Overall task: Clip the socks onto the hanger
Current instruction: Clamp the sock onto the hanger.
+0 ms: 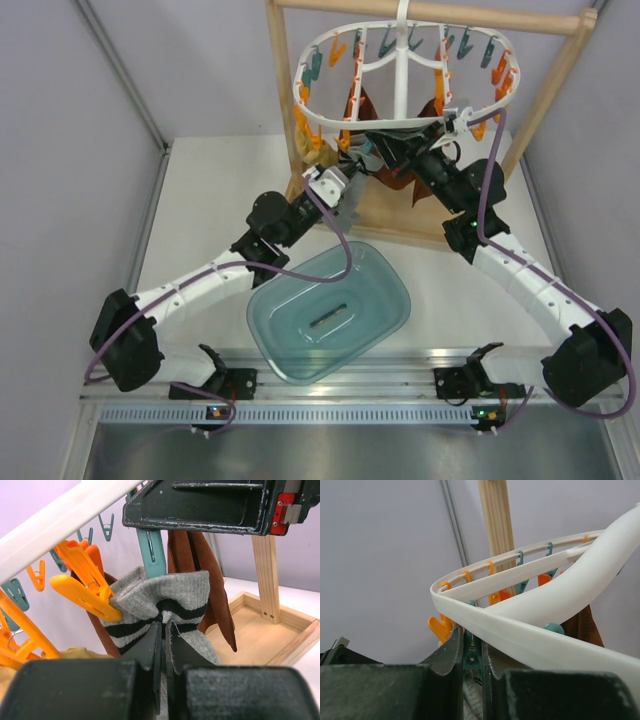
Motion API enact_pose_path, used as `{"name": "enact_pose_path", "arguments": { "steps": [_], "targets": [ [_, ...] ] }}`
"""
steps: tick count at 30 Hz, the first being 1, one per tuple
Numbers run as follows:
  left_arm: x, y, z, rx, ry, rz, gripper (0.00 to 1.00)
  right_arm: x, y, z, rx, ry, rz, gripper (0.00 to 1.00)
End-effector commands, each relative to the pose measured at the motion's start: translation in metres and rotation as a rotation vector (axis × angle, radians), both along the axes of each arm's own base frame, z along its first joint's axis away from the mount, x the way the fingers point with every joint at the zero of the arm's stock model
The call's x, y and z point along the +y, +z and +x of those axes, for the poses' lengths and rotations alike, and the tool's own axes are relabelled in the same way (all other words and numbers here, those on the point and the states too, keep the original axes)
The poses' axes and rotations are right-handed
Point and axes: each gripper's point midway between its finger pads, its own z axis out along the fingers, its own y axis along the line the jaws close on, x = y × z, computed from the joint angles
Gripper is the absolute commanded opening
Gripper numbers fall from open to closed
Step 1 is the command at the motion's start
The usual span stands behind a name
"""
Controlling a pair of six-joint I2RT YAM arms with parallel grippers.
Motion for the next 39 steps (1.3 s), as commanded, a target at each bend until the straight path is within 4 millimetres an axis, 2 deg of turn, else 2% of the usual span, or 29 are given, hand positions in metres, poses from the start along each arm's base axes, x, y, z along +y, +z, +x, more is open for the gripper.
{"name": "enact_pose_path", "arguments": {
  "steps": [1, 11, 23, 31, 34, 37, 38, 39],
  "targets": [
    [0.0, 0.047, -0.005, -0.124, -0.034, -0.078, 0.0, -0.01, 0.033, -0.006, -0.07, -0.006, 0.043, 0.0],
    [-0.004, 0.037, -0.001, -0.116, -0.05, -0.054, 0.0, -0.01, 0.035, -0.006, -0.071, -0.003, 0.048, 0.0],
    [-0.004, 0.051, 0.003, -0.156, -0.032, -0.078, 0.0, -0.01, 0.03, -0.006, -0.064, -0.001, 0.032, 0.0],
    [-0.004, 0.064, -0.002, -0.207, -0.045, -0.083, 0.0, -0.01, 0.028, -0.003, -0.057, -0.005, 0.018, 0.01],
    [-0.005, 0.063, -0.002, -0.208, -0.05, -0.076, 0.0, -0.01, 0.028, -0.003, -0.056, -0.006, 0.017, 0.1],
    [-0.005, 0.064, -0.003, -0.208, -0.049, -0.074, 0.0, -0.011, 0.029, -0.003, -0.057, -0.007, 0.018, 0.24],
    [-0.005, 0.063, -0.003, -0.206, -0.051, -0.074, 0.0, -0.011, 0.029, -0.003, -0.055, -0.007, 0.016, 0.33],
    [-0.005, 0.064, -0.003, -0.207, -0.052, -0.072, 0.0, -0.011, 0.03, -0.004, -0.056, -0.007, 0.018, 0.36]
  ]
}}
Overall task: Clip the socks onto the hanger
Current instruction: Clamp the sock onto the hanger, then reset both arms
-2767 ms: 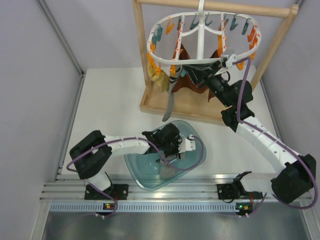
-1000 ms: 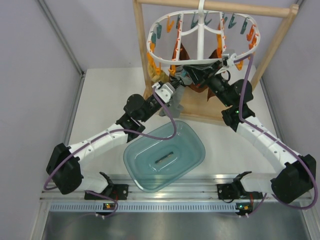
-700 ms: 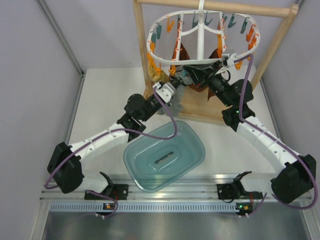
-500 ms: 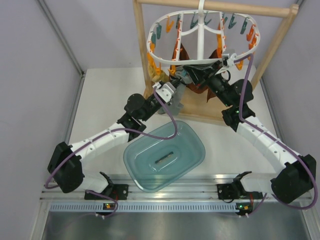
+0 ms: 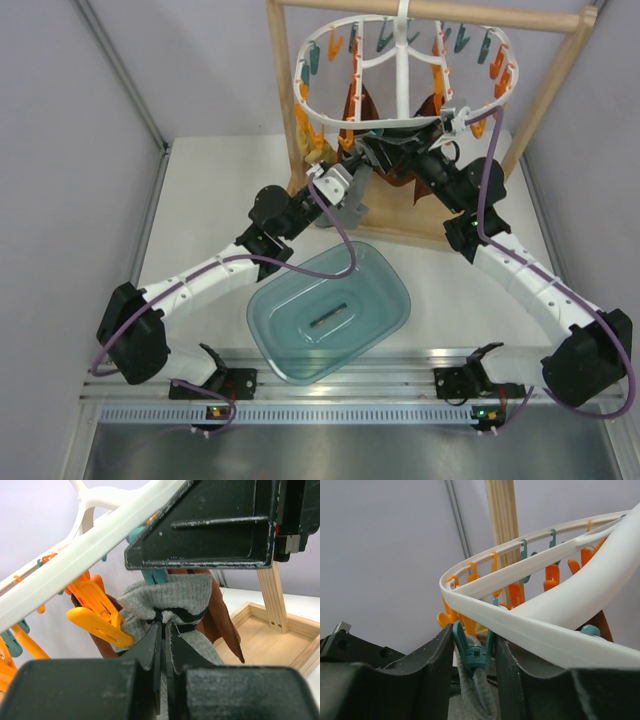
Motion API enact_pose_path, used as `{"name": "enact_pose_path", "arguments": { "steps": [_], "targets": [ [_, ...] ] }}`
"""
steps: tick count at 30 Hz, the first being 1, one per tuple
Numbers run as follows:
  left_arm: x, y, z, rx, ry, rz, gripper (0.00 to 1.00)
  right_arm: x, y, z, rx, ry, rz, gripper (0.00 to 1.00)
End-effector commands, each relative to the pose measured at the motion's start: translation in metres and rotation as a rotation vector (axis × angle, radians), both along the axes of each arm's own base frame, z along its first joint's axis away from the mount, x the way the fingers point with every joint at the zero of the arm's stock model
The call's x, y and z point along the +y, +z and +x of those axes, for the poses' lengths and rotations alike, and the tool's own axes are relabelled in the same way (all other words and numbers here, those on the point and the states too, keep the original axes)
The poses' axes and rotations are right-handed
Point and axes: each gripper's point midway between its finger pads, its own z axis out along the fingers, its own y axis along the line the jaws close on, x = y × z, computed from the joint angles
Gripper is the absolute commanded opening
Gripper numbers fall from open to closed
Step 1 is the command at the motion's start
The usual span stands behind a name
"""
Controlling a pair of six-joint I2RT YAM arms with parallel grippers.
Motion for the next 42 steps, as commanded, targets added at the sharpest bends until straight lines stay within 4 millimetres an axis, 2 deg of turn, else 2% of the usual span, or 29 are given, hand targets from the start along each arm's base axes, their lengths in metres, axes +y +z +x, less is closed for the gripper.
{"name": "enact_pose_path", "arguments": {
  "steps": [1, 7, 10, 11, 14, 19, 22, 24, 25, 27, 28, 29, 30, 31, 32, 34, 36, 37, 39, 40, 41, 42],
  "targets": [
    [0.007, 0.048, -0.009, -0.109, -0.013, -0.084, 0.0, -0.011, 0.035, -0.004, -0.071, -0.023, 0.032, 0.38],
    [0.005, 0.038, -0.006, -0.086, -0.006, -0.058, 0.0, -0.012, 0.038, -0.008, -0.074, -0.022, 0.029, 0.44],
    [0.003, 0.027, -0.006, -0.053, -0.015, -0.028, 0.0, -0.014, 0.039, -0.011, -0.066, -0.023, 0.027, 0.52],
    [0.001, 0.022, -0.006, -0.041, -0.022, -0.01, 0.03, -0.015, 0.04, -0.013, -0.066, -0.021, 0.026, 0.58],
    [-0.002, 0.008, -0.011, 0.008, -0.057, 0.031, 0.2, -0.017, 0.038, -0.02, -0.063, -0.012, 0.021, 0.73],
    [0.001, 0.0, -0.029, 0.071, -0.117, 0.044, 0.5, -0.021, 0.036, -0.03, -0.044, -0.012, 0.009, 0.8],
    [0.004, -0.012, -0.037, 0.145, -0.141, 0.077, 0.59, -0.026, 0.035, -0.038, -0.038, -0.017, 0.001, 0.82],
    [0.01, -0.011, -0.047, 0.178, -0.154, 0.079, 0.62, -0.03, 0.032, -0.045, -0.027, -0.022, -0.011, 0.83],
    [0.012, -0.021, -0.051, 0.229, -0.162, 0.104, 0.64, -0.031, 0.03, -0.047, -0.021, -0.023, -0.018, 0.84],
    [0.018, -0.021, -0.061, 0.273, -0.173, 0.109, 0.78, -0.036, 0.024, -0.056, -0.005, -0.028, -0.038, 0.87],
    [0.021, -0.037, -0.065, 0.355, -0.172, 0.144, 0.83, -0.038, 0.022, -0.059, -0.001, -0.03, -0.046, 0.88],
    [0.025, -0.034, -0.067, 0.382, -0.165, 0.141, 0.86, -0.042, 0.021, -0.066, -0.01, -0.034, -0.056, 0.92],
    [0.031, -0.036, -0.066, 0.424, -0.129, 0.14, 0.94, -0.043, 0.014, -0.069, 0.01, -0.033, -0.076, 0.94],
    [0.037, -0.054, -0.069, 0.524, -0.106, 0.173, 0.98, -0.045, 0.012, -0.073, 0.011, -0.034, -0.089, 0.96],
    [0.042, -0.052, -0.069, 0.559, -0.08, 0.179, 0.98, -0.049, 0.012, -0.08, -0.007, -0.043, -0.107, 1.0],
    [0.054, -0.059, -0.065, 0.639, 0.002, 0.189, 0.98, -0.053, 0.001, -0.085, 0.018, -0.054, -0.151, 1.0],
    [0.068, -0.071, -0.07, 0.717, 0.056, 0.243, 0.98, -0.062, 0.001, -0.096, 0.001, -0.074, -0.179, 1.0],
    [0.076, -0.075, -0.072, 0.743, 0.081, 0.253, 0.98, -0.064, -0.011, -0.098, 0.032, -0.081, -0.215, 1.0],
    [0.087, -0.084, -0.084, 0.795, 0.061, 0.29, 0.98, -0.078, -0.016, -0.105, 0.03, -0.133, -0.255, 1.0],
    [0.102, -0.08, -0.084, 0.802, 0.066, 0.265, 0.98, -0.084, -0.021, -0.106, 0.041, -0.16, -0.271, 1.0],
    [0.105, -0.083, -0.09, 0.828, 0.03, 0.261, 0.98, -0.09, -0.034, -0.111, 0.059, -0.18, -0.319, 1.0],
    [0.113, -0.095, -0.095, 0.884, 0.04, 0.281, 0.98, -0.098, -0.04, -0.11, 0.07, -0.218, -0.338, 1.0]
  ]
}}
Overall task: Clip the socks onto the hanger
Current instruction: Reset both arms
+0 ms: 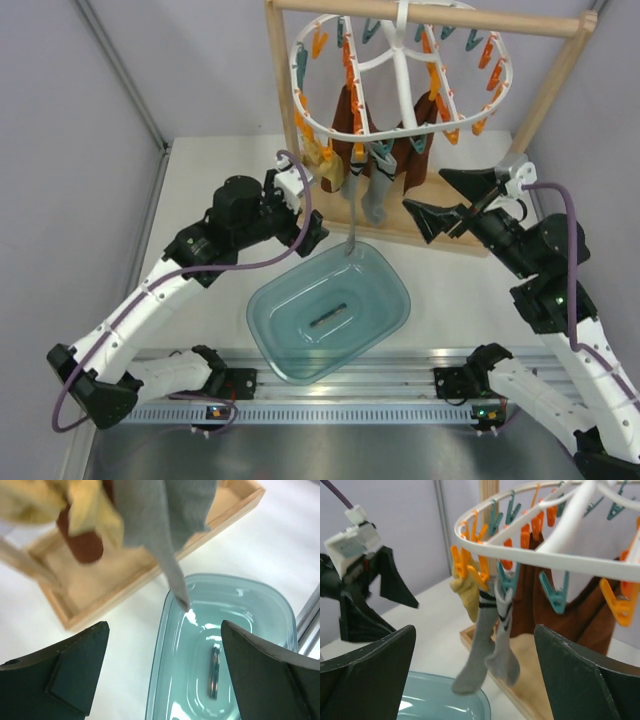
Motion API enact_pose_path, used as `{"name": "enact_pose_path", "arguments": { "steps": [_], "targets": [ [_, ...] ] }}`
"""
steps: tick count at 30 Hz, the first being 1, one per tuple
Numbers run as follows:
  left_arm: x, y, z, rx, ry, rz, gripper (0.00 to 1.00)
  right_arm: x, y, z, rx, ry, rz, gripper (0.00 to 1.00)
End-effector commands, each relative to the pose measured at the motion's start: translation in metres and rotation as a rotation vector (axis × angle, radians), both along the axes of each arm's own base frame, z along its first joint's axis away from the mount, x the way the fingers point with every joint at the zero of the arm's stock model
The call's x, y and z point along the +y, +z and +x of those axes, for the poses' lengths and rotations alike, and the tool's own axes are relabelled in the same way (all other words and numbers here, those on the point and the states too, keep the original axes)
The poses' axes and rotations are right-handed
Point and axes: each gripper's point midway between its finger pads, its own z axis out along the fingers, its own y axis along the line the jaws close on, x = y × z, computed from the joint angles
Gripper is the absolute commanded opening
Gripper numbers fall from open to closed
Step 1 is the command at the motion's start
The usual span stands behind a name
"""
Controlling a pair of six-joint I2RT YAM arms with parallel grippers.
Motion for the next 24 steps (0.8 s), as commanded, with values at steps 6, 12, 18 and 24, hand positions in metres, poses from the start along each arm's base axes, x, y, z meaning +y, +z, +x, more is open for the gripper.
{"name": "enact_pose_path", "arguments": {
  "steps": [6, 12, 18, 24],
  "targets": [
    [0.091, -0.051, -0.023, 0.314, 0.192, 0.052, 0.98, -0.051, -0.08, -0.013, 0.165, -0.209, -0.182, 1.0],
    [0.171, -0.106, -0.006, 0.446, 0.575, 0.203, 0.98, -0.069, -0.129, -0.021, 0.298, -0.252, -0.251, 1.0],
    [0.197, -0.112, -0.006, 0.439, 0.694, 0.217, 0.98, -0.074, -0.178, -0.02, 0.421, -0.266, -0.306, 1.0],
    [0.206, -0.109, -0.011, 0.408, 0.733, 0.191, 0.97, -0.078, -0.184, -0.018, 0.455, -0.285, -0.245, 1.0]
  ]
}}
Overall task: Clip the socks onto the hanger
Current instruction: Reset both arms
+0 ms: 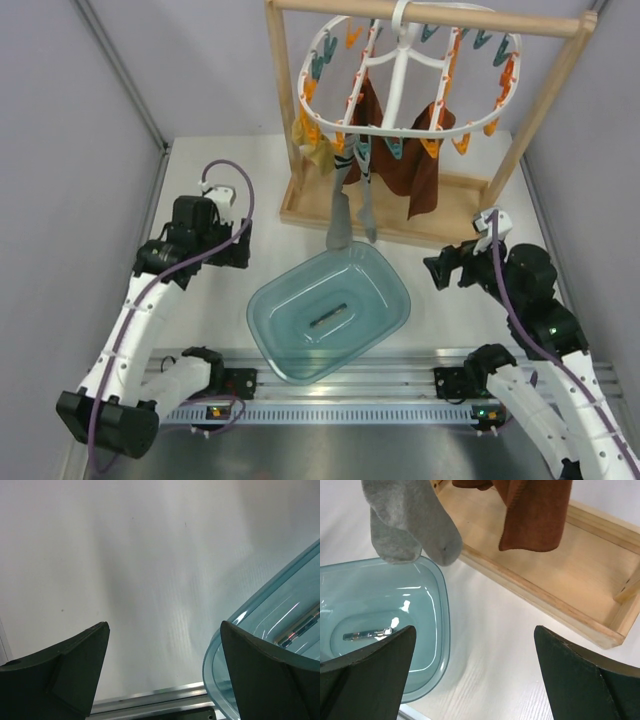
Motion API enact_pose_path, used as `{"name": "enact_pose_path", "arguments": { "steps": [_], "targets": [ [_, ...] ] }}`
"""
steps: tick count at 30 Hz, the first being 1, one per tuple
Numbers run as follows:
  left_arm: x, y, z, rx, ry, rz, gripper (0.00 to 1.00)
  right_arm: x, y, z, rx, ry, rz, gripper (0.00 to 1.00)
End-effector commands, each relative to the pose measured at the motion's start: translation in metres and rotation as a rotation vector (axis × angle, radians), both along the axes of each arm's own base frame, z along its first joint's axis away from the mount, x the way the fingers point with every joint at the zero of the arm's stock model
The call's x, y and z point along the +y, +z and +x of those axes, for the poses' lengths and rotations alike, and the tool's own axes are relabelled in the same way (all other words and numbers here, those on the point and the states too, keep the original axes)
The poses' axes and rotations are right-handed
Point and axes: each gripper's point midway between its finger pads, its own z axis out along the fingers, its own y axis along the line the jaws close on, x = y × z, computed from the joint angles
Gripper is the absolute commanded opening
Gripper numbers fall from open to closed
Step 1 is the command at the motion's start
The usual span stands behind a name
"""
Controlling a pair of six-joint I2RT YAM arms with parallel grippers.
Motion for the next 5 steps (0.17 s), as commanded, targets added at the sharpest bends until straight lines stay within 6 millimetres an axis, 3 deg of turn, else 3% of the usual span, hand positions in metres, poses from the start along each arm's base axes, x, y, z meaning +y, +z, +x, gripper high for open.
{"name": "enact_pose_path", "arguments": {
  "steps": [1, 5],
  "targets": [
    [0.0081, 0.0075, -0.0023, -0.041, 0.054, -0.008, 0.97, -0.0022, 0.0146, 0.0003, -0.032, -0.02, 0.048, 1.0],
    [0.0106, 0.015, -0.0012, -0.071, 0.074, -0.023, 0.98, -0.0065, 0.0175, 0.0001, -0.039, -0.042, 0.059, 1.0]
  ]
}}
